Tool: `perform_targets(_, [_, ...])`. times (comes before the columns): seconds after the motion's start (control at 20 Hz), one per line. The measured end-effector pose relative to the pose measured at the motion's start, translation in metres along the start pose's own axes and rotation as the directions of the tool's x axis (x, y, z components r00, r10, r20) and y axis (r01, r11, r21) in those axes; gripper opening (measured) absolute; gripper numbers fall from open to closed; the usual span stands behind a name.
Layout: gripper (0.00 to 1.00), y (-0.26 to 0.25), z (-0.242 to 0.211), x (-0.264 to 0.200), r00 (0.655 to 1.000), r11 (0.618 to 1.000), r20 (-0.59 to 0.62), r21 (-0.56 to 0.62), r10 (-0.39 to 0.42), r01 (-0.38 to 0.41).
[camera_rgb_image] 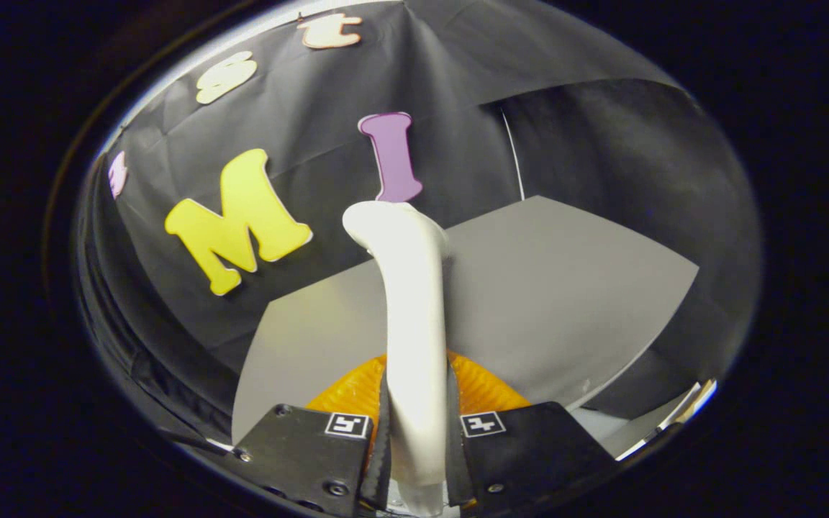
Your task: Iron the clothes twice with a garment steamer, once on the left side and once on the right side.
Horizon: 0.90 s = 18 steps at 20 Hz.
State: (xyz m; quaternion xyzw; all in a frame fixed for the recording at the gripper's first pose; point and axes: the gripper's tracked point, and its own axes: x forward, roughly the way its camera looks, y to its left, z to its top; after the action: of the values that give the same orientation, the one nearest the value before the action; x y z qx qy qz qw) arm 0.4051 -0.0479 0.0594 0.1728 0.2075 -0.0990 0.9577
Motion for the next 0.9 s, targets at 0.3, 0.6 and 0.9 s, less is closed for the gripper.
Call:
perform_targets(0.3, [0.33,0.037,-0.021,-0.057,0.993,0.994,0.089,-0.089,0.074,-0.066])
perform_targets(0.6, [0.33,0.073,-0.073,-0.108,0.987,0.984,0.094,-0.13,0.134,-0.121])
perform_targets(0.9, [0.33,0.094,-0.099,-0.15,0.983,0.979,0.128,-0.169,0.134,-0.112])
